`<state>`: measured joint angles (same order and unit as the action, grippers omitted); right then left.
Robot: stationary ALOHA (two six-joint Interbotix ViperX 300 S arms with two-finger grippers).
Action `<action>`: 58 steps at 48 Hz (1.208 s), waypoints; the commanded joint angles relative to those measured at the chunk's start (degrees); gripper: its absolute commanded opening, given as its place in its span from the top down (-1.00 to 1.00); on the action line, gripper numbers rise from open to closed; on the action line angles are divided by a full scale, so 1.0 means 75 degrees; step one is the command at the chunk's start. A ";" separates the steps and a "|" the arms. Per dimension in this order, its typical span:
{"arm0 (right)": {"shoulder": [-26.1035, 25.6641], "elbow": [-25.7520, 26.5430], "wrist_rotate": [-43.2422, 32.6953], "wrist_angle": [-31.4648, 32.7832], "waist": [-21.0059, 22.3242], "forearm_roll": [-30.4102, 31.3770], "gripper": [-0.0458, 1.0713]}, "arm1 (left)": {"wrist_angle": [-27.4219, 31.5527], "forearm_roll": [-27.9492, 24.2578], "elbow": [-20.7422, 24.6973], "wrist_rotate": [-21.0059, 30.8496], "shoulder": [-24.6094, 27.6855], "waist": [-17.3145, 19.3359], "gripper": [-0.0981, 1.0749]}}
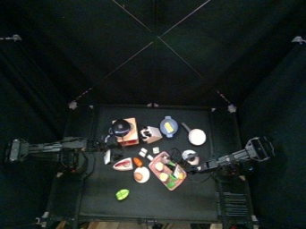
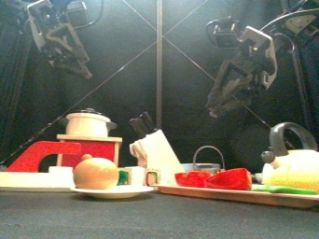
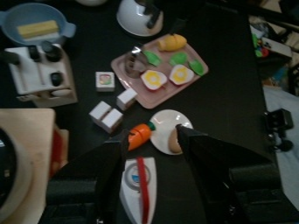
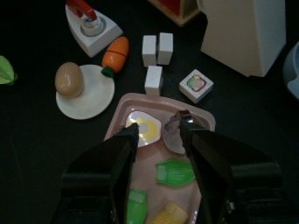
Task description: Move starfruit to cutting position in front middle
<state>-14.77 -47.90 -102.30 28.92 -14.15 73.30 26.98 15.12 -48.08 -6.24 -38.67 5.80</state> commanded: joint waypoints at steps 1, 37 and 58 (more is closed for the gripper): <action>-0.0082 0.0141 -0.0012 -0.0012 0.0000 0.0000 -0.51 | 0.0234 -0.0070 0.0469 0.0246 0.0387 -0.0445 -0.61; -0.0070 0.0188 -0.0035 -0.0012 -0.0035 0.0012 -0.51 | 0.3023 -0.6410 0.0867 0.9680 0.2004 -0.5672 -0.63; 0.0023 0.0211 -0.0070 -0.0012 -0.0023 -0.0105 -0.51 | 0.3023 -0.6035 0.1641 1.0664 0.4031 -0.6387 -0.67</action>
<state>-14.06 -47.72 -102.92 28.92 -14.33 72.77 49.75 -31.46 -38.58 73.65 -10.20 -41.84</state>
